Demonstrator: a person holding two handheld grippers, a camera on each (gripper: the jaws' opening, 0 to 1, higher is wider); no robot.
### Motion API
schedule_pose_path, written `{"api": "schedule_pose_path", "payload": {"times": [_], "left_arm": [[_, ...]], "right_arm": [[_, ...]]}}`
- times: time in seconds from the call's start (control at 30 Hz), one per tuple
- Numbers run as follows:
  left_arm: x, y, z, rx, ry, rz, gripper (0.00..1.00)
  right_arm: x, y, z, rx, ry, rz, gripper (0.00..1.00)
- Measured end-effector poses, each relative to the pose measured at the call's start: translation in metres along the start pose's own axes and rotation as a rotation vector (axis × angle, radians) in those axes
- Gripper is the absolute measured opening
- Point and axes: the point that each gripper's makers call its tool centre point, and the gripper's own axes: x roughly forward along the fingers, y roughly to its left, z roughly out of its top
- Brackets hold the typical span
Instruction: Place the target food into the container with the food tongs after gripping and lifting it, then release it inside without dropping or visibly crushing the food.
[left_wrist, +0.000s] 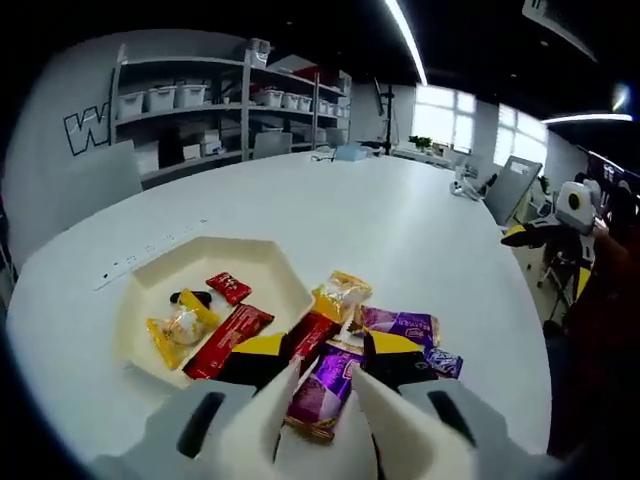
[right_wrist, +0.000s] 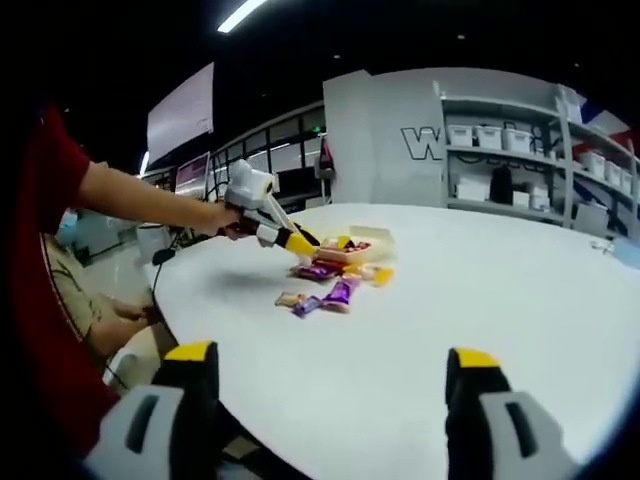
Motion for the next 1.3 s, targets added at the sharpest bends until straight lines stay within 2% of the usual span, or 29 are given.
{"api": "schedule_pose_path", "payload": {"times": [0.1, 0.37, 0.6, 0.77, 0.87, 0.97, 1.03, 1.13, 1.3], "left_arm": [[0.001, -0.002, -0.007, -0.006, 0.017, -0.004, 0.28], [-0.007, -0.009, -0.012, -0.013, 0.016, -0.005, 0.28], [-0.02, -0.017, -0.021, -0.005, 0.02, -0.01, 0.28], [-0.026, -0.016, -0.02, -0.024, 0.001, 0.009, 0.28], [-0.025, -0.019, -0.016, -0.007, -0.015, 0.007, 0.29], [-0.017, -0.014, -0.013, -0.002, -0.026, 0.003, 0.29], [-0.01, -0.008, -0.015, 0.001, -0.029, 0.013, 0.29], [-0.012, -0.005, -0.018, -0.032, -0.024, 0.011, 0.29], [-0.013, -0.004, -0.022, -0.032, -0.011, 0.02, 0.29]], "right_arm": [[-0.001, 0.0, -0.002, -0.003, 0.007, -0.001, 0.93], [-0.003, 0.001, 0.0, -0.011, 0.006, -0.005, 0.93], [-0.002, 0.012, 0.004, -0.029, 0.0, 0.006, 0.93], [-0.001, 0.019, 0.001, -0.036, 0.011, 0.019, 0.93], [-0.002, 0.02, 0.002, -0.033, 0.012, 0.021, 0.94], [-0.001, 0.017, 0.004, -0.029, 0.009, 0.016, 0.94], [-0.003, 0.012, 0.006, -0.031, 0.009, 0.004, 0.94], [-0.003, 0.009, 0.003, -0.024, 0.015, 0.0, 0.94], [0.0, 0.011, 0.0, -0.033, 0.029, 0.004, 0.93]]}}
